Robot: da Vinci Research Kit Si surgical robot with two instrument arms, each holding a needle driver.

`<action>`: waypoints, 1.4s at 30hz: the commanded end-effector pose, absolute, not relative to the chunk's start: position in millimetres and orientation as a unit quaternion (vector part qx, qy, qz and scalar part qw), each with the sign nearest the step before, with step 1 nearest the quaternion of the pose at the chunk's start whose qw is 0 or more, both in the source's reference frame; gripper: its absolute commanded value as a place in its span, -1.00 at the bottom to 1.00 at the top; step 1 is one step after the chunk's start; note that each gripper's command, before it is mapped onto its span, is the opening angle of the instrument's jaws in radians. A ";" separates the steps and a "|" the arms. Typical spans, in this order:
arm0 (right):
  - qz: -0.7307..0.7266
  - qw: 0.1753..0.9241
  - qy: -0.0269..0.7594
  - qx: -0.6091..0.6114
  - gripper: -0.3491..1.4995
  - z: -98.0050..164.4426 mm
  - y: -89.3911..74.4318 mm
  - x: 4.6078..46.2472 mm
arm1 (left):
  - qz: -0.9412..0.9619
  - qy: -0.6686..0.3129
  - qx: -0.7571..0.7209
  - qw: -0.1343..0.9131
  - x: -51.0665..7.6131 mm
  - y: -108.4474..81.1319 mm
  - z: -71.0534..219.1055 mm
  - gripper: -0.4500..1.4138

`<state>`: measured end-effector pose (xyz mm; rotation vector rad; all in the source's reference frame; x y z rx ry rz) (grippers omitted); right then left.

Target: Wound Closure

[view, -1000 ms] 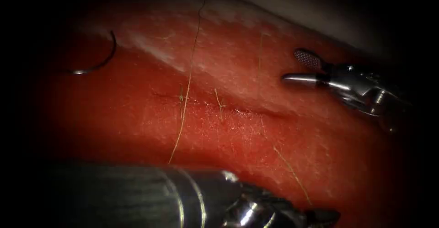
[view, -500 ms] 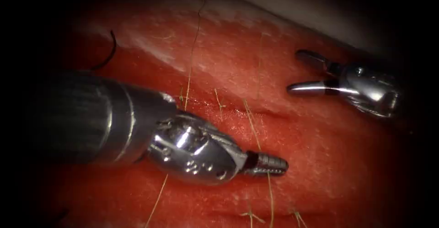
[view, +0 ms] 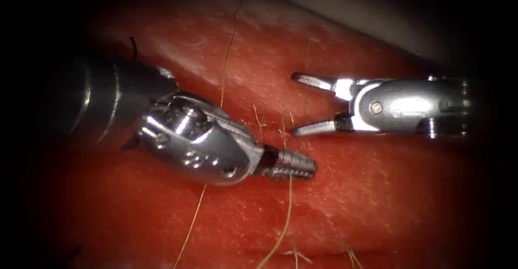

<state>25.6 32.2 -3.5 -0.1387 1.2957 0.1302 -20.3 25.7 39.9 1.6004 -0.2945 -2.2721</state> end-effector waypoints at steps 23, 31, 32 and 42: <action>-0.058 0.795 0.604 -0.018 -1.00 -3.9 29.7 28.7 | -0.801 -0.104 0.564 0.172 -20.7 25.5 40.9 -0.89; -0.073 0.808 0.585 -0.014 -1.00 -3.5 29.8 28.5 | -0.806 -0.099 0.562 0.157 -20.9 25.8 40.8 -0.33; -0.070 0.810 0.582 -0.012 -1.00 -3.4 29.8 28.4 | -0.809 -0.098 0.560 0.151 -20.9 25.9 40.7 -0.24; 0.084 0.838 0.537 0.049 -1.00 -0.7 31.7 26.0 | -0.830 -0.099 0.540 0.094 -21.6 26.1 39.5 0.24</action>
